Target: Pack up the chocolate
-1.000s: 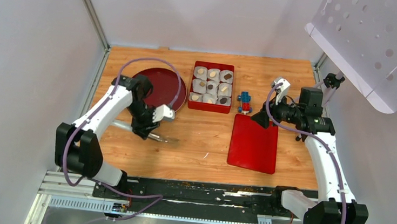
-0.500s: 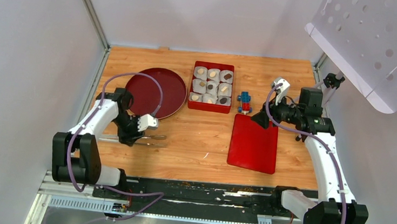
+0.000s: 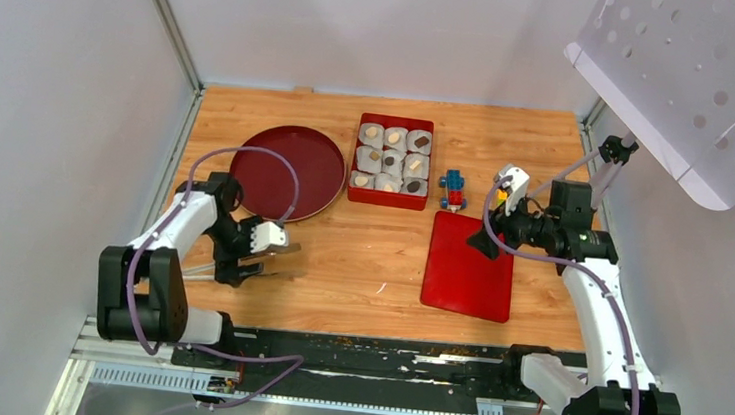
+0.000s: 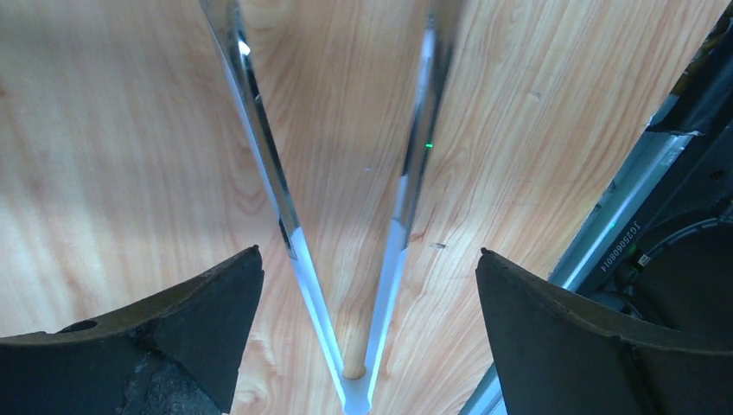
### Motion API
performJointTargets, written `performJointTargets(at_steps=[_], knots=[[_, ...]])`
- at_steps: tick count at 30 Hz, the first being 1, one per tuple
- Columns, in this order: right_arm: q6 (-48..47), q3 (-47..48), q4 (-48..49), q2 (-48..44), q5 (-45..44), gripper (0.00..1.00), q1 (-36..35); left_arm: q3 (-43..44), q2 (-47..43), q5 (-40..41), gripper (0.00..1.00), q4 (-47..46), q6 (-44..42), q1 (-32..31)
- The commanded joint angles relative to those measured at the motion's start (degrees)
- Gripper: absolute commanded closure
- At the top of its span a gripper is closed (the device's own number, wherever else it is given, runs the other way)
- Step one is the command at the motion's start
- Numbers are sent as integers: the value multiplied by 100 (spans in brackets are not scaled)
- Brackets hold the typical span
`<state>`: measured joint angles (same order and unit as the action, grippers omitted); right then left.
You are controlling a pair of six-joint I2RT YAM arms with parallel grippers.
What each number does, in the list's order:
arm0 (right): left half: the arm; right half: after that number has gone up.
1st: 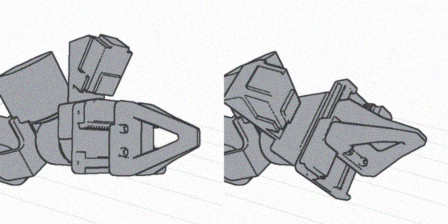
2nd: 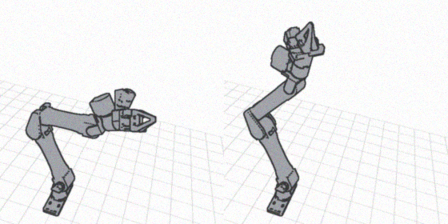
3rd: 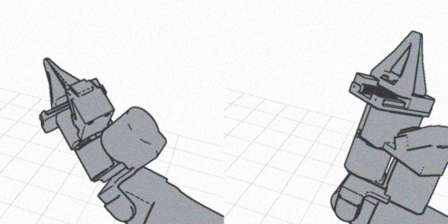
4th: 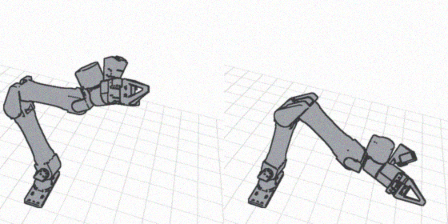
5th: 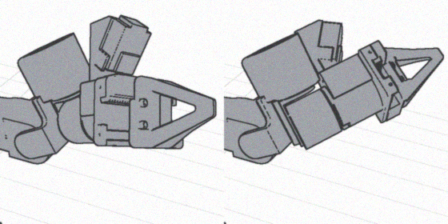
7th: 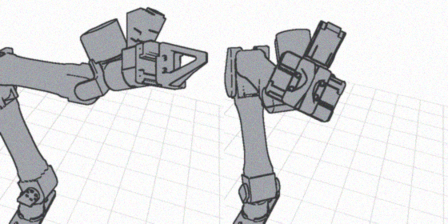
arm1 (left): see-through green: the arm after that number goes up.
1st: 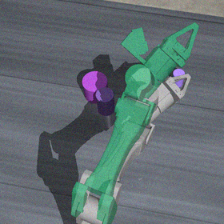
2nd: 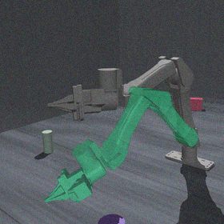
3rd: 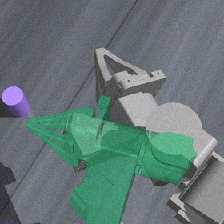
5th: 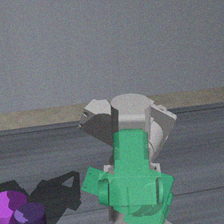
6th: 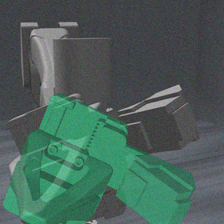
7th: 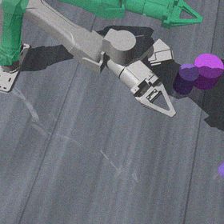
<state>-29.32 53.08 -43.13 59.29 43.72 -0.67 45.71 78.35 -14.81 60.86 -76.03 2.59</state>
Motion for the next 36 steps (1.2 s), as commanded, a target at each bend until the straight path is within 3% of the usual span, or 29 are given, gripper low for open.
performJointTargets(at_steps=[1,3,6,8,10,12,15,18,25,32,36], knots=[[-317,-163,-21,-77,22,39,5,678,-495,-508,0,507,60,-48],[-475,-135,83,49,7,39,-186,1099,-564,-737,0,715,382,-139],[-1044,6,313,342,-269,40,-810,1683,-572,-1254,0,480,1603,-197],[-1331,104,640,599,-568,41,-1235,1895,-625,-1432,0,-338,3209,-198],[-1610,256,1032,958,-722,51,-1616,1709,-940,-776,0,-1800,5241,-199],[-1700,442,1566,1376,-903,59,-1858,1416,-1365,-184,0,-2668,6633,-197],[-2238,859,2057,2073,-1049,60,-2165,1274,-1598,-257,0,-3038,7382,-200],[-2699,1536,1932,3041,-1103,57,-2294,1058,-1831,-558,0,-3080,7690,-127],[-3712,3212,1092,4887,-1192,43,-2343,679,-2294,-442,0,-3109,7541,-62],[-4008,3792,435,5557,-1102,45,-2540,654,-2237,-1156,0,-3156,7379,-35],[-4250,3475,226,5456,-1105,54,-2716,665,-2119,-1420,1,-3278,7488,-39]])
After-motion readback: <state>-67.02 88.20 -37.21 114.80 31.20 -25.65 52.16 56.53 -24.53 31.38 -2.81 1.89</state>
